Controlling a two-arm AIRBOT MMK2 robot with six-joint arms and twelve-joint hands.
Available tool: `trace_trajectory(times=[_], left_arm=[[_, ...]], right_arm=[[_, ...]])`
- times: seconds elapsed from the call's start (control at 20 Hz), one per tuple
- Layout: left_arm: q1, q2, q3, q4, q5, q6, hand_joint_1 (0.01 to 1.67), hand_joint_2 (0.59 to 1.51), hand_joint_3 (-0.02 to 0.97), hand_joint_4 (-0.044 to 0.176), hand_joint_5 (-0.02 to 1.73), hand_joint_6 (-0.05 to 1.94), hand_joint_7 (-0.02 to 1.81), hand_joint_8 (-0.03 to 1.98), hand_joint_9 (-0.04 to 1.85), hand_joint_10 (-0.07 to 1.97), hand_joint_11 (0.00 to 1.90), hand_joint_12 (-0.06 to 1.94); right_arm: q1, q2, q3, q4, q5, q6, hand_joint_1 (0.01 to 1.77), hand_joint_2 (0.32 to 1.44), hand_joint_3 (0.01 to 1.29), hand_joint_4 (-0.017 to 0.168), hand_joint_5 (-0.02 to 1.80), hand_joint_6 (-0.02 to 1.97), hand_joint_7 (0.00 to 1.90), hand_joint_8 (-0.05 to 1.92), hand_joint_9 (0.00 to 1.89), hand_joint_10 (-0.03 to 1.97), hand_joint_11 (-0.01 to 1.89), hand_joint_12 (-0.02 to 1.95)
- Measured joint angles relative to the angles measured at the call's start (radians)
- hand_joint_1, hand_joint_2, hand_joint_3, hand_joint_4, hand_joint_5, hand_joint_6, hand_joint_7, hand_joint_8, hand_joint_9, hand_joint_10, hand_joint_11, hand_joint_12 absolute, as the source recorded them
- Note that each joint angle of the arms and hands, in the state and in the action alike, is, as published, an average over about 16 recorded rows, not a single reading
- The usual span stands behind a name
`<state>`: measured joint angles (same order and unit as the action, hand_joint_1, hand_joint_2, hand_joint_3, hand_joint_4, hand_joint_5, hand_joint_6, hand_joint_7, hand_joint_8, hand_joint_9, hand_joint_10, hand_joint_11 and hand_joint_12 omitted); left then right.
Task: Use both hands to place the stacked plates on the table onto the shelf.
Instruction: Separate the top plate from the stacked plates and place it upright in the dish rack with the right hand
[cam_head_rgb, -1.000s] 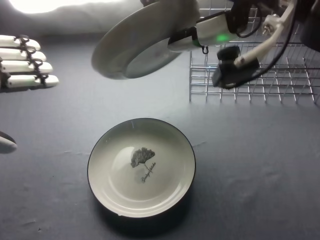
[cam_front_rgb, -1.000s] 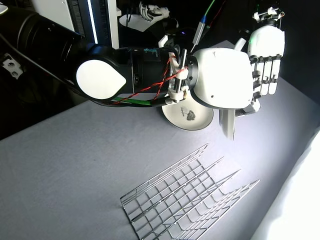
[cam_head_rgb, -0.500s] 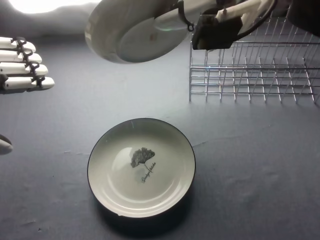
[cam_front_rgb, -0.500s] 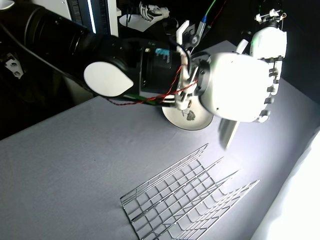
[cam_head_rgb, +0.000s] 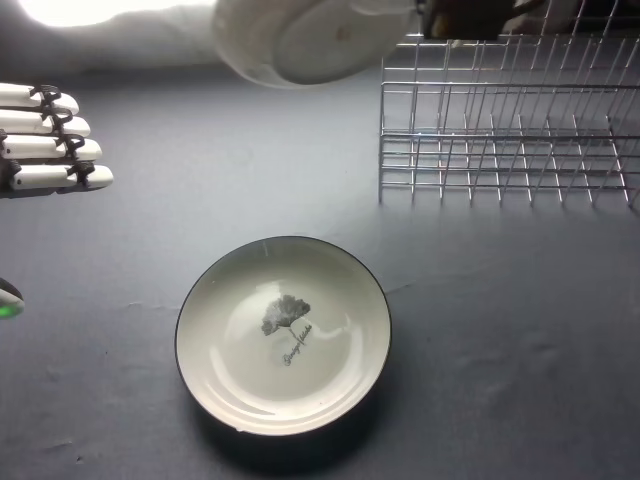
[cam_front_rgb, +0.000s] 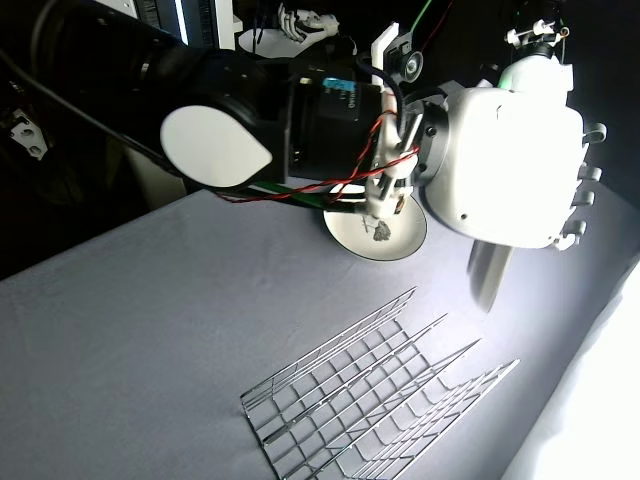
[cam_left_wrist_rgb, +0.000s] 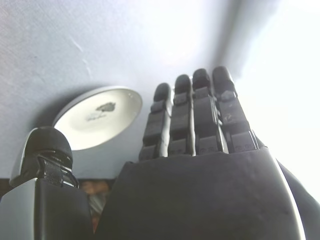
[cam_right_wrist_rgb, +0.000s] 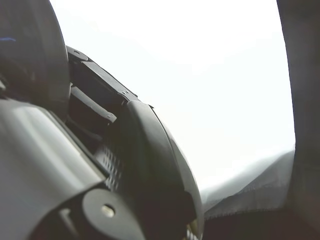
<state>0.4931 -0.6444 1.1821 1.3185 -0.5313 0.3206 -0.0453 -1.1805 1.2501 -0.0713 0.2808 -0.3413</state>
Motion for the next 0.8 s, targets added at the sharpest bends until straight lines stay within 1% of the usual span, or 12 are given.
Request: trace_trajectory(times=[0.4,0.8], left_arm=[[0.0,0.0,-0.002,0.001,-0.001,0.0,0.01,1.101,0.007,0.001,0.1,0.02,0.14,0.0,0.12,0.0,0.02,0.25],[0.0,0.0,-0.007,0.001,-0.001,0.0,0.01,1.113,0.009,0.001,0.11,0.02,0.13,0.0,0.12,0.0,0.02,0.27]], right_arm=[[0.007,0.05,0.005,0.001,-0.05,-0.023,1.37,1.01,0.01,-0.009,0.89,0.98,1.0,0.95,0.96,1.15,0.74,1.31],[0.015,0.079,0.01,0.001,-0.076,-0.048,1.37,1.01,0.01,-0.009,0.88,0.99,1.0,0.96,0.96,1.15,0.75,1.31]])
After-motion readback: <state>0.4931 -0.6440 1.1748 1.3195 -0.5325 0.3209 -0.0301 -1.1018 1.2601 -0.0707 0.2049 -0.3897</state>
